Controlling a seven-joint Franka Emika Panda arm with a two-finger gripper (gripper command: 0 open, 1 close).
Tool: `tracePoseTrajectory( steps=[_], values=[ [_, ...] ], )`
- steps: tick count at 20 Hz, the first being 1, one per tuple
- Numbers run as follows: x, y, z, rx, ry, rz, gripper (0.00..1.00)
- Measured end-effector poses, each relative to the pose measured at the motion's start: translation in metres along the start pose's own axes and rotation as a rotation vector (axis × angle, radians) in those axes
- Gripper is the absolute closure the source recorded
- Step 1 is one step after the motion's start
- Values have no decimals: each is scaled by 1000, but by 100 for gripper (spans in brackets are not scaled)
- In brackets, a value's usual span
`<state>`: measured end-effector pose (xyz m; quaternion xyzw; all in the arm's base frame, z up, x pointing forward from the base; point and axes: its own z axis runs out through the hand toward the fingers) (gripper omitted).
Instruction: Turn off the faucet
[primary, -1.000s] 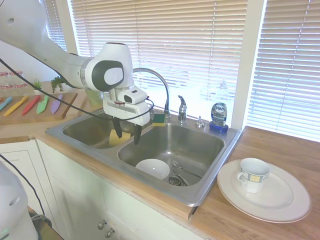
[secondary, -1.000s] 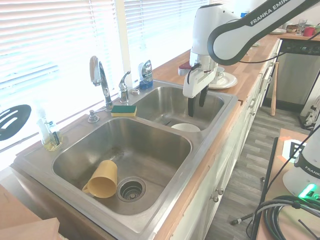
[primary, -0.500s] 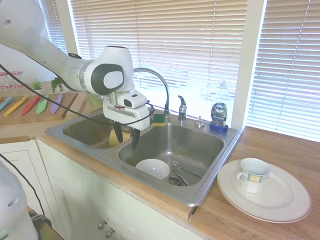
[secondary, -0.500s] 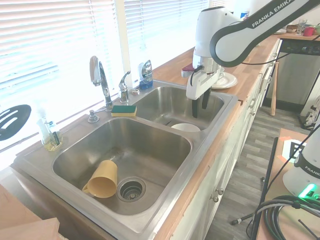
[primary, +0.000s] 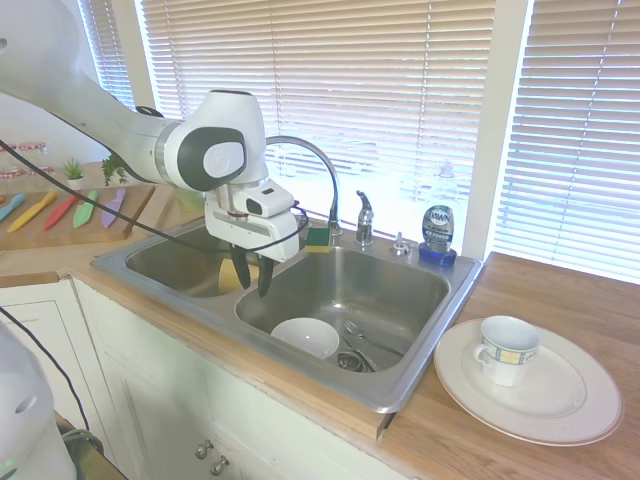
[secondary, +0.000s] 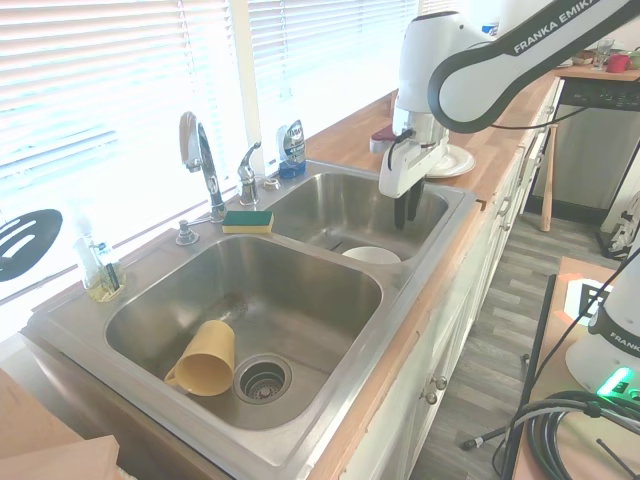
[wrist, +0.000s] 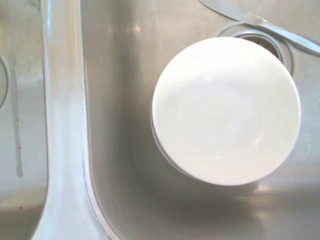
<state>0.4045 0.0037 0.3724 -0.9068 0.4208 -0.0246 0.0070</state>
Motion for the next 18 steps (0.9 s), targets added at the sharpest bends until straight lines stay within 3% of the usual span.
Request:
tracePoseTrajectory(
  steps=[6, 11, 18],
  values=[
    [17, -50, -31, 112, 108, 18, 100],
    [68, -119, -46, 206, 213, 75, 100],
    [142, -190, -70, 317, 288, 130, 100]
  ],
)
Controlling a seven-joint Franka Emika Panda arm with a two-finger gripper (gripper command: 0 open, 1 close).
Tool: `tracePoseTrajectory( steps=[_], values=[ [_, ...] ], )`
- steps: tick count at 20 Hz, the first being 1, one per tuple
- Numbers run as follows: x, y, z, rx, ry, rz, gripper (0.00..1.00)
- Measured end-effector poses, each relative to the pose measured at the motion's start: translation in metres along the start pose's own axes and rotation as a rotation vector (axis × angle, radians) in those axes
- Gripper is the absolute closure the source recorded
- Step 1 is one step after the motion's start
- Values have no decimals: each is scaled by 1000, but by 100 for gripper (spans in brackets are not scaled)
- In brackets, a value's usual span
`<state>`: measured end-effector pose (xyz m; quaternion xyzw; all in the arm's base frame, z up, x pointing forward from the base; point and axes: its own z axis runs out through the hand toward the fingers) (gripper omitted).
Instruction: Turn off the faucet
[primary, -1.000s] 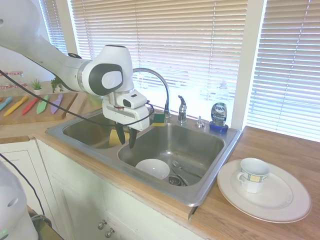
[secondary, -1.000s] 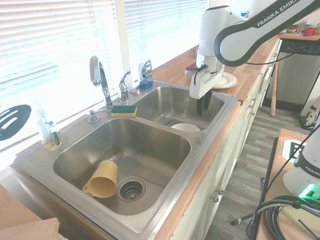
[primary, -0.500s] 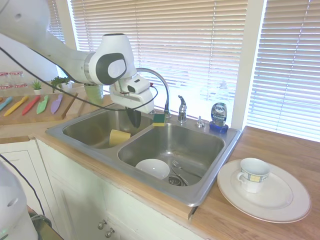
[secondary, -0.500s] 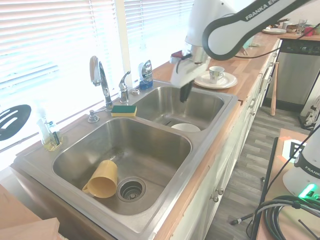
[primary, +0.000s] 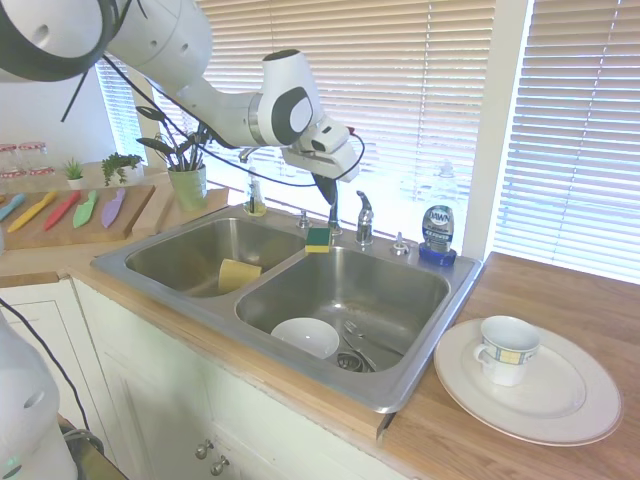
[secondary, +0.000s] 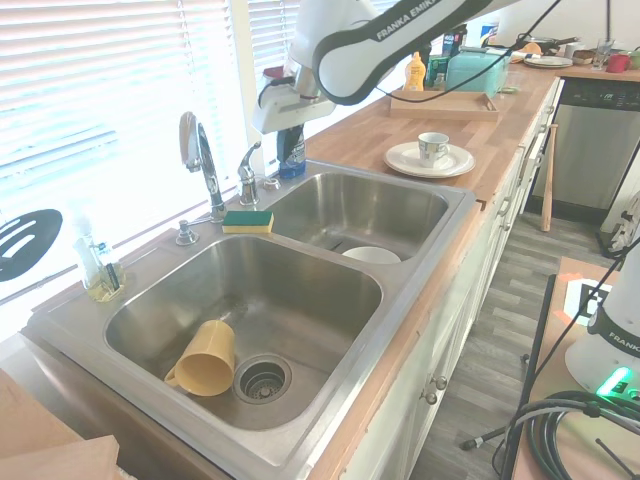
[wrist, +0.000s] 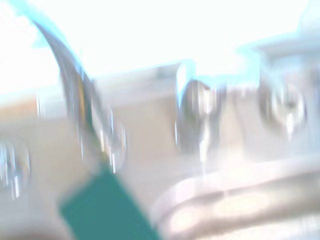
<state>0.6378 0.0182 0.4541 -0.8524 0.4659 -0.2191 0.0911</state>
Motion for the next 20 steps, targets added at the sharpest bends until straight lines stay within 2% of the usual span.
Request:
tracePoseTrajectory(
  steps=[3, 6, 13, 20],
  values=[
    [22, -25, 2, 39, 28, 21, 100],
    [38, -48, 6, 59, 26, 47, 100],
    [60, -62, 32, 25, 35, 64, 100],
    [60, -58, 38, 11, 29, 69, 100]
  ],
)
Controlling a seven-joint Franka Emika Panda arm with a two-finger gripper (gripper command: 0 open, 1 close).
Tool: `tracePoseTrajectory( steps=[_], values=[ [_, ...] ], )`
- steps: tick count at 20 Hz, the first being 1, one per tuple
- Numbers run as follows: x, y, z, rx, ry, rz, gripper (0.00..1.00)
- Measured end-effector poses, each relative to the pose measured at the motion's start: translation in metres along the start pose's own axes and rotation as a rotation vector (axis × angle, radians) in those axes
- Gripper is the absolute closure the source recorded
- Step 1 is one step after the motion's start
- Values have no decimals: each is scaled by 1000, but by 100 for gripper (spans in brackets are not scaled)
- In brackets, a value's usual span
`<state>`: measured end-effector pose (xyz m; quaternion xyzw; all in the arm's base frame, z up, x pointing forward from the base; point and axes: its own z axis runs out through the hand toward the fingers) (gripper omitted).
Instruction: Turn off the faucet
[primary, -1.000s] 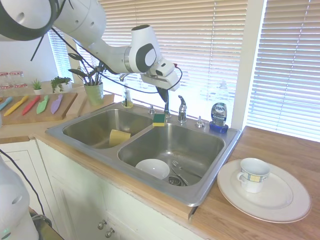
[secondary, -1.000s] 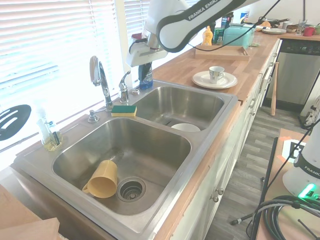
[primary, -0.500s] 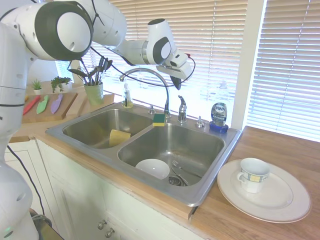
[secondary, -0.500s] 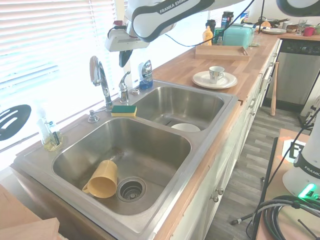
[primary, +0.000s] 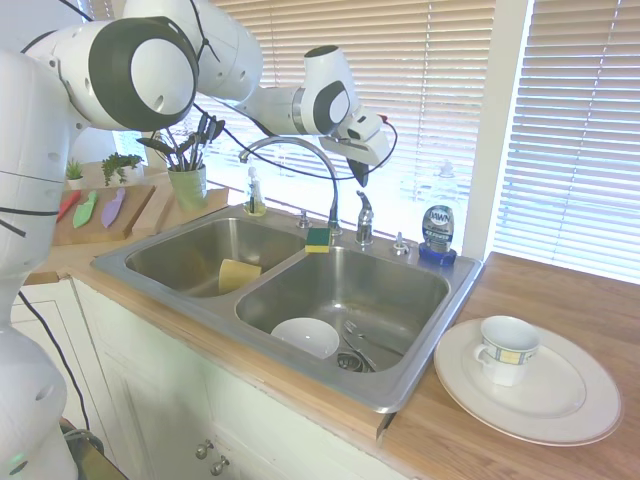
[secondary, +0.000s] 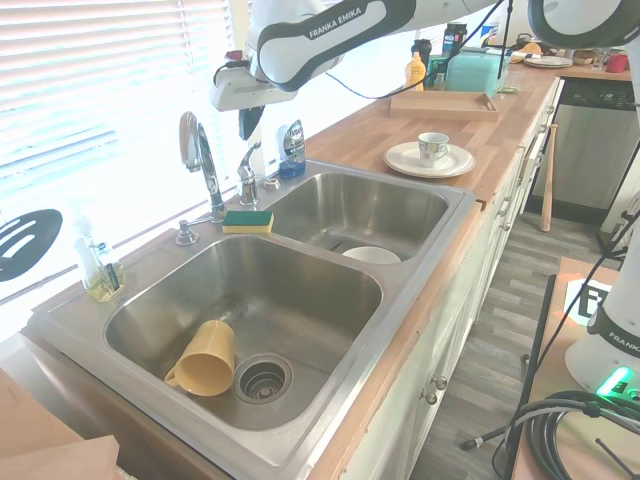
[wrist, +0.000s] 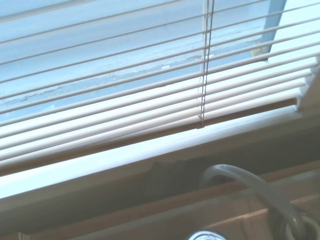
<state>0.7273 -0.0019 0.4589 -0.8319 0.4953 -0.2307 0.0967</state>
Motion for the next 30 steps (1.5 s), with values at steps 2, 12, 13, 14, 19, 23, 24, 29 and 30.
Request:
tracePoseTrajectory(
  steps=[2, 12, 13, 14, 19, 23, 24, 29, 30],
  values=[
    [-1, 3, 3, -6, -7, 5, 100],
    [-9, 39, 14, -28, -30, 18, 100],
    [-11, 44, 15, -31, -33, 15, 100],
    [-13, 49, 15, -32, -34, 13, 100],
    [-18, 67, 18, -50, -42, 8, 100],
    [-24, 77, 26, -68, -55, 8, 100],
    [-26, 79, 28, -74, -62, 13, 100],
    [-46, 117, 30, -210, -156, 4, 100],
    [-51, 127, 26, -232, -173, -4, 100]
  ],
)
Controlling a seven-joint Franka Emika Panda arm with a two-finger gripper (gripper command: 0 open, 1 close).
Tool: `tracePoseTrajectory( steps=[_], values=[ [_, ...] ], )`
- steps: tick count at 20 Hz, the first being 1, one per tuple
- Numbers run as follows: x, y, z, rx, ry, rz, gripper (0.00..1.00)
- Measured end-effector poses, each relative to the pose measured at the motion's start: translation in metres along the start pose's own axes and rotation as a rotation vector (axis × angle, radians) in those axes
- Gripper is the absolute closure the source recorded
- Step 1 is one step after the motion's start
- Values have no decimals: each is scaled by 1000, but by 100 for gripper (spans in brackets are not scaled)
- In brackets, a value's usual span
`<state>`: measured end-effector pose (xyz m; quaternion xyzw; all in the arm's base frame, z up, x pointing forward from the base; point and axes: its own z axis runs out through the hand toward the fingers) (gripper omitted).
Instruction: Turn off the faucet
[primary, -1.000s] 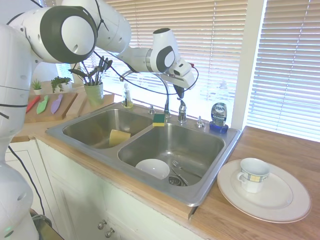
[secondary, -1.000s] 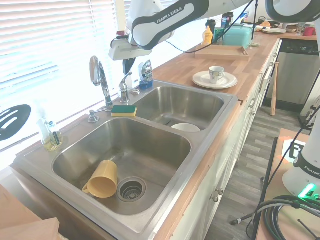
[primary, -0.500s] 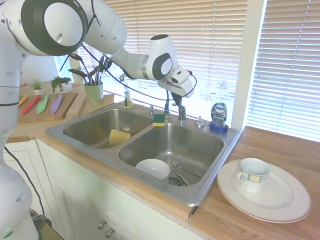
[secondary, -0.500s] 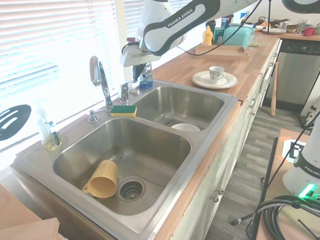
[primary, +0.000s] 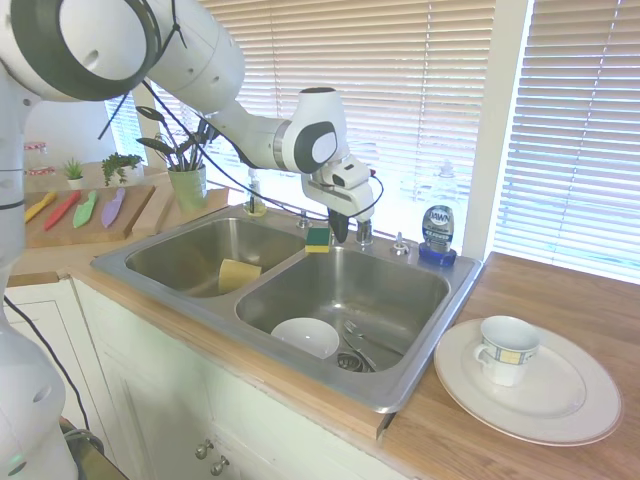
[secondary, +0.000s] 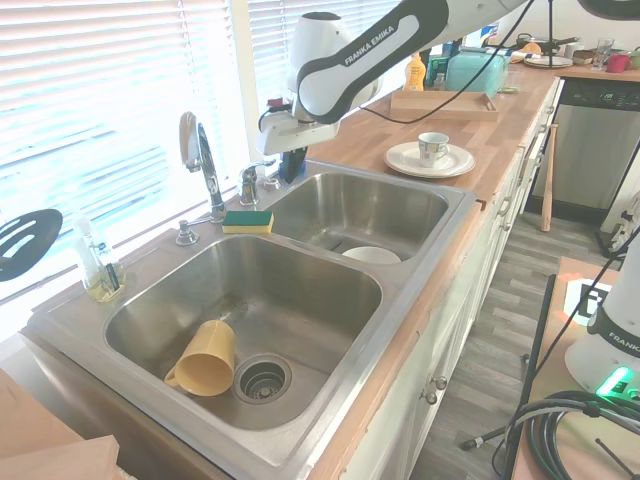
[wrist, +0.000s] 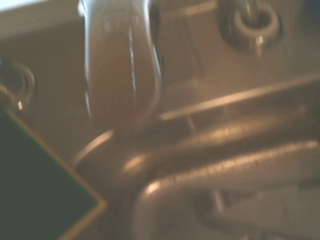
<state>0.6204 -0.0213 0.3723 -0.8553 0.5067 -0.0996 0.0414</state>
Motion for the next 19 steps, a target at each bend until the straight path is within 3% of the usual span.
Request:
tracePoseTrajectory(
  steps=[5, 13, 14, 19],
  values=[
    [-32, 57, -24, -85, -66, -44, 100],
    [-80, 124, -63, -134, -122, -108, 100],
    [-81, 130, -65, -135, -125, -108, 0],
    [-87, 152, -68, -130, -140, -97, 0]
  ],
)
